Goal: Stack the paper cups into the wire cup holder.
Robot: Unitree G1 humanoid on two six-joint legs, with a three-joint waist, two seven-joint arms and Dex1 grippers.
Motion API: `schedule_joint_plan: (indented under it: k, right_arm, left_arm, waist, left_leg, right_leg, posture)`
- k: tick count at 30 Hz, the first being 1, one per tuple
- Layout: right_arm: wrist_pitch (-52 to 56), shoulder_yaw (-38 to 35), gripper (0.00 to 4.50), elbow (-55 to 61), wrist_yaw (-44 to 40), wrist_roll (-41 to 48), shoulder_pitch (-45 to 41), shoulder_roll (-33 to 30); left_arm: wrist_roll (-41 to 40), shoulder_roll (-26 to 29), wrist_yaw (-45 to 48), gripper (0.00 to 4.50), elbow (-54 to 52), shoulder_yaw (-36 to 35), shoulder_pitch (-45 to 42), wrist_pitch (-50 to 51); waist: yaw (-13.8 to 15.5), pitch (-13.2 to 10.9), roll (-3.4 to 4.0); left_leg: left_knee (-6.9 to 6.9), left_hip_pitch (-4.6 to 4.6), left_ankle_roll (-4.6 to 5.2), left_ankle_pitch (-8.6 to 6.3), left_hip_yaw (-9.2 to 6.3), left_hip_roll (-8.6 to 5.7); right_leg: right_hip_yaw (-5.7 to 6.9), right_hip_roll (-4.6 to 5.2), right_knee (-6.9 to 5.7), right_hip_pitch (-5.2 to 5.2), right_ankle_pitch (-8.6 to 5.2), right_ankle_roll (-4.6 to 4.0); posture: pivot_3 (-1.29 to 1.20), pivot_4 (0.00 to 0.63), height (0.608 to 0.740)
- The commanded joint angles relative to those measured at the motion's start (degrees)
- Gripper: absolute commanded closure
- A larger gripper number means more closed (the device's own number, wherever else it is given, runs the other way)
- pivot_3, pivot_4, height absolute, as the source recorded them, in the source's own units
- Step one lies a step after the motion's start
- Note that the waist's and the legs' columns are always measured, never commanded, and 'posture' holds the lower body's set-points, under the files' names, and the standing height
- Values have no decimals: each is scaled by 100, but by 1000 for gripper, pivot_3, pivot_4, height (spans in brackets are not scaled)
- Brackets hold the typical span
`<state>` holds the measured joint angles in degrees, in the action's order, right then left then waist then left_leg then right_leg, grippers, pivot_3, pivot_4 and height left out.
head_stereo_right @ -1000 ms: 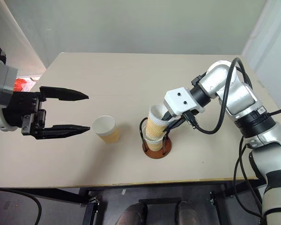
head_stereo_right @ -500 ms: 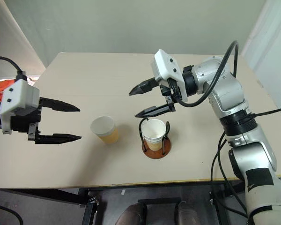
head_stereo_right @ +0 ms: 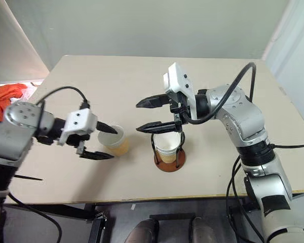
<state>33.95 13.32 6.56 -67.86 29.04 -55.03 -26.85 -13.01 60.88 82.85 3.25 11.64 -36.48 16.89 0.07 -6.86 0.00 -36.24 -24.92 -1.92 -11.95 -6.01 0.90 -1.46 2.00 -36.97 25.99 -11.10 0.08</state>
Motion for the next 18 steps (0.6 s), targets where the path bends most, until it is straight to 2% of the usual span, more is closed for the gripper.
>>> schedule_joint_plan:
  k: [1, 2, 5, 12, 16, 18]
  right_arm:
    - [189, -266, 1300, 410, 264, 155, -17, -1]
    - [243, -299, 1300, 472, 326, 164, 6, -27]
    - [398, -372, 1242, 658, 422, 172, 93, -178]
    - [630, -546, 1242, 898, 439, 349, 213, -438]
    - [666, -592, 1242, 1137, 191, 492, 566, -780]
    - [679, -667, 1242, 1198, 89, 563, 704, -980]
  left_arm:
    - [395, -69, 86, 0, 193, 146, -183, -316]
    - [586, -115, 63, 0, 314, 257, -224, -478]
    - [995, -253, -35, 576, 664, 430, -414, -864]
    - [1142, -418, 83, 3053, 920, 383, -580, -1031]
    - [1086, -448, 179, 4463, 932, 351, -582, -1017]
    - [1030, -446, 253, 4463, 924, 315, -620, -1005]
  waist:
    - [-9, 0, 0]
    - [-8, 0, 0]
    - [-2, 0, 0]
    - [15, 0, -1]
    - [27, 3, -5]
    - [31, 3, -5]
  left_leg:
    - [0, 0, 0, 0, 0, 1]
    - [0, 1, 0, 1, -1, 2]
    - [-2, 1, 4, 10, -3, 4]
    - [-33, -2, 15, 20, -2, -1]
    - [-36, -2, 16, 20, -2, -3]
    - [-37, -3, 17, 19, -2, -3]
  right_leg:
    - [0, -1, 1, 1, 10, 17]
    - [0, -2, 0, 0, 19, 33]
    - [0, -2, 1, -1, 16, 27]
    - [-3, -1, 0, -11, 24, 39]
    - [-3, -1, 0, -14, 25, 40]
    - [-3, -1, 1, -15, 25, 41]
  posture:
    - [0, 150, 740]
    - [0, 150, 740]
    - [0, 150, 740]
    - [0, 150, 740]
    - [0, 150, 740]
    - [0, 150, 740]
